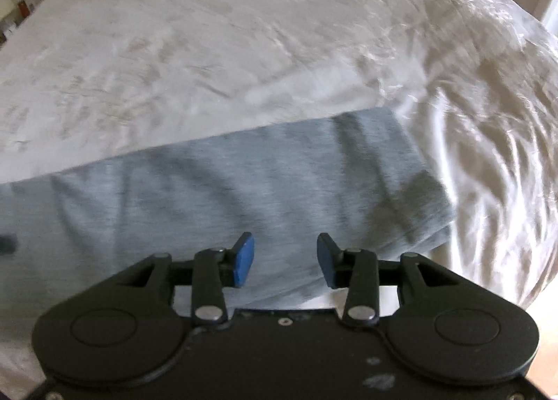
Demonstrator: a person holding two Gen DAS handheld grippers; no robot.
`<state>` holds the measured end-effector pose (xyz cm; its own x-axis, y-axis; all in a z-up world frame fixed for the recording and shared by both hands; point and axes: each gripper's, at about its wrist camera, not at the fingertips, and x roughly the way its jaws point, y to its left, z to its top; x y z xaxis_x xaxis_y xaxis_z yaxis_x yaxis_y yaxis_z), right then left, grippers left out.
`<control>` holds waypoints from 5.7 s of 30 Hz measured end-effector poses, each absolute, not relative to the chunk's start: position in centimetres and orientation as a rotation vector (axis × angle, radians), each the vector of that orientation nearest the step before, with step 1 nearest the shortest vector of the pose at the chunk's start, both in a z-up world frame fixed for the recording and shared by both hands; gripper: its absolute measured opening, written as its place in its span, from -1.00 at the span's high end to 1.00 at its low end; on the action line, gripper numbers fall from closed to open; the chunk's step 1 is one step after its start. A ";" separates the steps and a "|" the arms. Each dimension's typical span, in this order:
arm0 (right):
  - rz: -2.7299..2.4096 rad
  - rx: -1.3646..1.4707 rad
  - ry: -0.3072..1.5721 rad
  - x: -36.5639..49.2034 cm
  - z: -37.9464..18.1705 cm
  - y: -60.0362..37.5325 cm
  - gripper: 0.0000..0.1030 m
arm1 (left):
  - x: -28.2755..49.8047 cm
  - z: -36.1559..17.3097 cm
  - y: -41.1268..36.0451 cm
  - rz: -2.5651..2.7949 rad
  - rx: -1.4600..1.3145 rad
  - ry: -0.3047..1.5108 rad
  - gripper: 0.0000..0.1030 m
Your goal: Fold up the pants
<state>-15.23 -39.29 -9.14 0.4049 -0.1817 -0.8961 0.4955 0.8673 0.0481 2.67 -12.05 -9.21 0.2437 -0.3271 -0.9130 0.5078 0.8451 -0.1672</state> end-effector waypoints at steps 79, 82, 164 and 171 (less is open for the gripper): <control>0.099 0.662 1.014 -16.7 -12.7 -57.8 0.73 | -1.4 -10.0 -26.8 -0.277 0.115 1.186 0.70; 0.104 0.658 0.990 -16.8 -11.4 -58.2 0.73 | 0.3 -11.0 -27.6 -0.273 0.124 1.196 0.70; 0.083 0.348 1.052 -10.9 -8.4 -31.2 0.68 | 1.0 -11.5 -3.7 -0.265 0.087 1.324 0.62; 0.079 0.276 1.059 -4.3 -10.4 -31.8 0.65 | 1.5 -12.3 -2.5 -0.189 -0.007 1.337 0.47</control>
<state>-4.30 -31.80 -10.39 0.4907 0.1963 -0.8489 0.0682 0.9626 0.2620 1.45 -2.46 -12.33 0.2186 -0.1407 -0.9656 0.1327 0.9846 -0.1134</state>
